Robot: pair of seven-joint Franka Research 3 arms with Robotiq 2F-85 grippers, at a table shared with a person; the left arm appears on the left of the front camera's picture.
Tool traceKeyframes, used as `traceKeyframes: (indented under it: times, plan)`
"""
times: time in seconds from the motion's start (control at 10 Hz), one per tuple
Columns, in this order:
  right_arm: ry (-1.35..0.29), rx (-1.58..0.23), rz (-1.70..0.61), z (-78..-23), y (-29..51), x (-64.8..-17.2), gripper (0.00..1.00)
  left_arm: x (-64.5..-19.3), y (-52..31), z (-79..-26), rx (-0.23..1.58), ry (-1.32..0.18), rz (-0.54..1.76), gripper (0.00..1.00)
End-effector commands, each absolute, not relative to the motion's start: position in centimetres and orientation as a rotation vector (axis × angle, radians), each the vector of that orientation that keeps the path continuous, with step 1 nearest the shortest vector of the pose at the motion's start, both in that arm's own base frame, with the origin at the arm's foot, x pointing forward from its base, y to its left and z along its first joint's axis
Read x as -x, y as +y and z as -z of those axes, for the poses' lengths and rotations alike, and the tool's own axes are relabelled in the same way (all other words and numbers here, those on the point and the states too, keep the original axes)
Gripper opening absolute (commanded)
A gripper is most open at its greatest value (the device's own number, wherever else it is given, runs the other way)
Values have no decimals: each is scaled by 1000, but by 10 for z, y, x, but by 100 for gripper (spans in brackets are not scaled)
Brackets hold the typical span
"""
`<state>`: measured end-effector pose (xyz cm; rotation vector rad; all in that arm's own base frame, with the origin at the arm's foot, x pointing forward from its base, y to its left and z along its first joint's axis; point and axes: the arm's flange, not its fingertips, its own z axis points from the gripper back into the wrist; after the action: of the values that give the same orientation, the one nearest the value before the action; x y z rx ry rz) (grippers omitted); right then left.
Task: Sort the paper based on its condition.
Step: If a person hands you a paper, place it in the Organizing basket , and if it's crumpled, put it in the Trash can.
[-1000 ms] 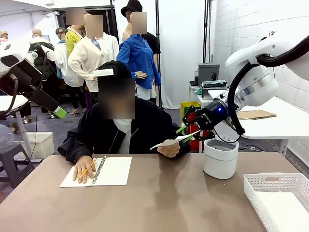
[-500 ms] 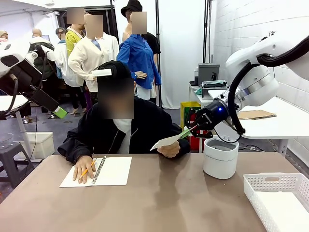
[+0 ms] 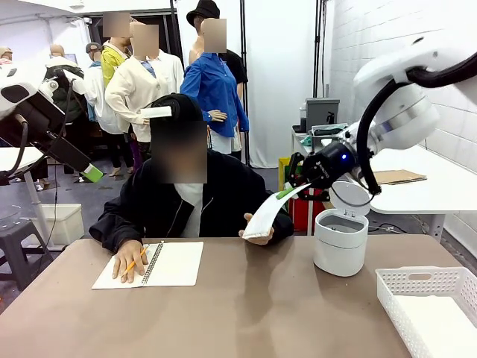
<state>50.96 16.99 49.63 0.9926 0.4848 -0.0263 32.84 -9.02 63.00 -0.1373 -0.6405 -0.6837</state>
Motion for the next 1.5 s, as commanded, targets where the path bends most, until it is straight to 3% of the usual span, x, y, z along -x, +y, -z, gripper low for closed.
traceKeyframes:
  times: [0.0,0.2,0.5,1.2,1.4]
  plan:
    - [362,-954,-132,-513,158,-477,0,-328,-90,-630,133,-642,681,100]
    - [252,-920,-228,-534,141,-456,0,-328,-90,-630,133,-642,681,100]
    - [-38,-800,-276,-547,89,-429,0,-328,-90,-630,133,-642,681,100]
    - [-322,-496,-154,-483,-17,-366,0,-328,-90,-630,133,-642,681,100]
    - [-258,-507,-95,-483,-43,-349,0,-328,-90,-630,133,-642,681,100]
